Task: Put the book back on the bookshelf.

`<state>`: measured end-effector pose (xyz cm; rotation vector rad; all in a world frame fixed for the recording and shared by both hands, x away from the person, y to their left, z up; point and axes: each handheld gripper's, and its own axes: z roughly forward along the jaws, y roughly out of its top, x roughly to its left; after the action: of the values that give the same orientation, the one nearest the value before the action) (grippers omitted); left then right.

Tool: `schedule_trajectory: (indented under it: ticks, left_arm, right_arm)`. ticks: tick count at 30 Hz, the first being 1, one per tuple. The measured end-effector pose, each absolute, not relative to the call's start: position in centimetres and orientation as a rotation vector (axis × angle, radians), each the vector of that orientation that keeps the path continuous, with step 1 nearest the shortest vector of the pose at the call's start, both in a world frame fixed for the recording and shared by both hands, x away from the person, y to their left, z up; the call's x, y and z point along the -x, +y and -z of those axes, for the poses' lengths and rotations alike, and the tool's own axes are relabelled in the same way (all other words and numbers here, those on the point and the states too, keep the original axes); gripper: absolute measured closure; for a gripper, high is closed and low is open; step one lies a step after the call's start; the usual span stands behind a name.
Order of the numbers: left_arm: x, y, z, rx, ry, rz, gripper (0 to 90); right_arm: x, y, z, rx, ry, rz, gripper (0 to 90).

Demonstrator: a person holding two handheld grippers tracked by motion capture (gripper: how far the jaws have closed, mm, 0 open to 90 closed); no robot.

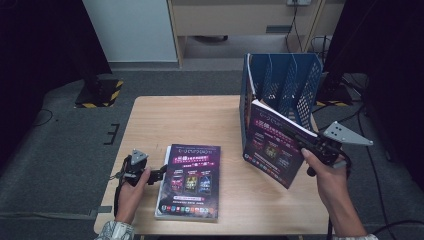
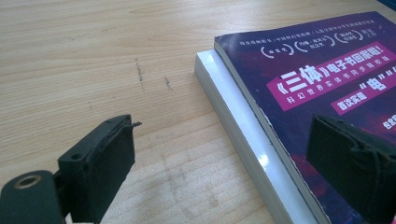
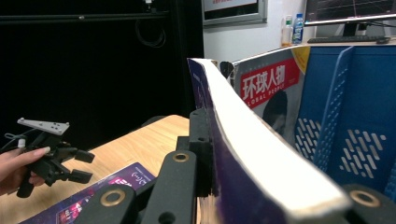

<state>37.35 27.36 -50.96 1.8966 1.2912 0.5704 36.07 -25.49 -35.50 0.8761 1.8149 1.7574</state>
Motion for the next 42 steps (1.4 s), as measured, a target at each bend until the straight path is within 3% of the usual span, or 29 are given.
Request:
schedule_trajectory:
  ticks: [28,42]
  left_arm:
    - [-37.4,27.3,51.0,-1.891,1.294,-0.571,7.4]
    - [-37.4,27.3,51.0,-1.89,1.293,-0.57,7.4]
  right_arm:
    - [-35.0,-27.8,34.6,-0.902,1.785,-1.766,82.5]
    - [-34.6,-28.0,31.6,-0.895,1.772,-1.788,82.5]
